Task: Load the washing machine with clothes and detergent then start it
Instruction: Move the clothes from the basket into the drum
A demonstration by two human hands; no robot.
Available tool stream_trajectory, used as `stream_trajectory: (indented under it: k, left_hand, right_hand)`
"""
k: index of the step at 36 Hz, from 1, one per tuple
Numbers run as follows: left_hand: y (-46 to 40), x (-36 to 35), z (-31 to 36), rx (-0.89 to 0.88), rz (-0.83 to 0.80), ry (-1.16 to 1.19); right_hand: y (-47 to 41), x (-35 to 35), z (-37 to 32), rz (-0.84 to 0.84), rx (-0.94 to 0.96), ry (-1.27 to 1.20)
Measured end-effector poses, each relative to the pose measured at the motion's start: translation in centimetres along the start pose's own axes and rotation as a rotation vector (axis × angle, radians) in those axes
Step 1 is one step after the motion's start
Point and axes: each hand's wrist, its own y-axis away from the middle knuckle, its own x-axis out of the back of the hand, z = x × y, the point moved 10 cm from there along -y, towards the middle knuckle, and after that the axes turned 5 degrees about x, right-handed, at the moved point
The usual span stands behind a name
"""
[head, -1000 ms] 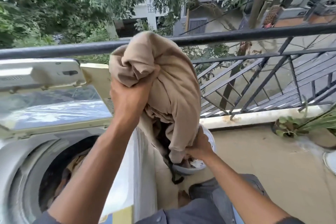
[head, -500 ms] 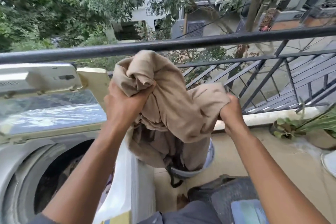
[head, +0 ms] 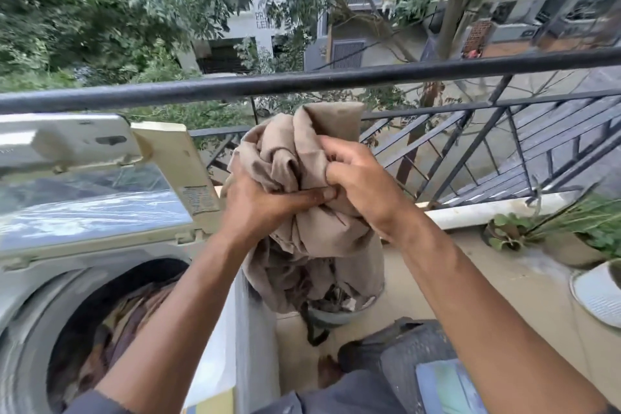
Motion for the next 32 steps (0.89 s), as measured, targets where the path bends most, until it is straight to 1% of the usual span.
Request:
stream_trajectory:
  k: [1, 3, 5, 6, 8, 10, 12, 13, 14, 15, 16, 18, 19, 21, 23, 25, 27, 29, 30, 32]
  left_hand:
    - [0.3, 0.4, 0.2, -0.003, 0.041, -0.020]
    - [1.0, 1.2, 1.0, -0.032, 0.144, -0.086]
    - [1.7, 1.5, 1.9, -0.077, 0.208, -0.128]
    - [2.0, 1.5, 2.5, -0.099, 0.225, -0.143]
    - [2.3, 1.4, 3.3, -0.130, 0.236, -0.132]
    - [2.4, 1.6, 3.7, -0.137, 0.239, -0.103]
    - [2.2, 2.2, 4.0, -0.134, 0.256, -0.095]
    - [2.1, 2.6, 3.9, -0.129, 0.260, -0.074]
    - [1.9, 3.0, 4.0, -0.125, 0.260, -0.049]
    - [1.7, 3.4, 4.2, -0.130, 0.258, -0.029]
    - [1.6, 3.8, 4.6, -0.148, 0.252, -0.011]
    - [1.6, 4.3, 5.5, -0.180, 0.239, 0.041]
    - [1.6, 4.6, 5.9, -0.186, 0.240, 0.062]
    - [1.6, 4.9, 6.3, -0.177, 0.251, 0.117]
    - [1.4, 5.4, 6.1, -0.134, 0.275, 0.191]
    - [1.3, 6.1, 6.2, -0.099, 0.300, 0.254]
    - [1.3, 6.4, 6.5, -0.110, 0.310, 0.286]
    - [1.3, 6.6, 6.8, -0.100, 0.314, 0.276]
    - [1.2, 6.7, 6.8, -0.088, 0.314, 0.265]
    - [1.0, 6.6, 6.4, -0.059, 0.305, 0.235]
  right_hand:
    - [0.3, -0.2, 0.0, -0.055, -0.009, -0.106]
    - [1.0, -0.2, -0.2, -0.132, -0.002, -0.213]
    - [1.2, 0.4, 0.0, -0.145, 0.020, -0.193]
    - [1.3, 0.9, 0.4, -0.119, 0.032, -0.169]
    - [1.5, 2.5, 1.3, 0.015, 0.054, -0.130]
    - [2.5, 4.3, 3.0, 0.216, 0.059, -0.100]
    - [4.5, 5.8, 6.4, 0.415, -0.010, -0.063]
    - [5.6, 6.3, 8.4, 0.481, -0.060, -0.016]
    - [6.7, 6.5, 10.8, 0.503, -0.119, 0.042]
    - [7.7, 6.4, 13.6, 0.478, -0.195, 0.099]
    - [8.5, 5.9, 16.6, 0.408, -0.286, 0.137]
    - [9.6, 3.9, 22.4, 0.193, -0.443, 0.208]
    - [10.0, 3.1, 25.0, 0.117, -0.497, 0.254]
    - [10.4, 2.1, 28.9, 0.050, -0.577, 0.322]
    - [10.4, 1.5, 31.9, 0.042, -0.659, 0.349]
    - [10.2, 0.9, 34.9, 0.039, -0.701, 0.329]
    - [10.1, 0.1, 36.2, 0.075, -0.746, 0.183]
    - [9.6, -0.2, 35.5, 0.129, -0.771, 0.076]
    - [9.4, 0.0, 34.9, 0.158, -0.782, 0.065]
    - [9.2, 1.5, 34.6, 0.231, -0.798, 0.125]
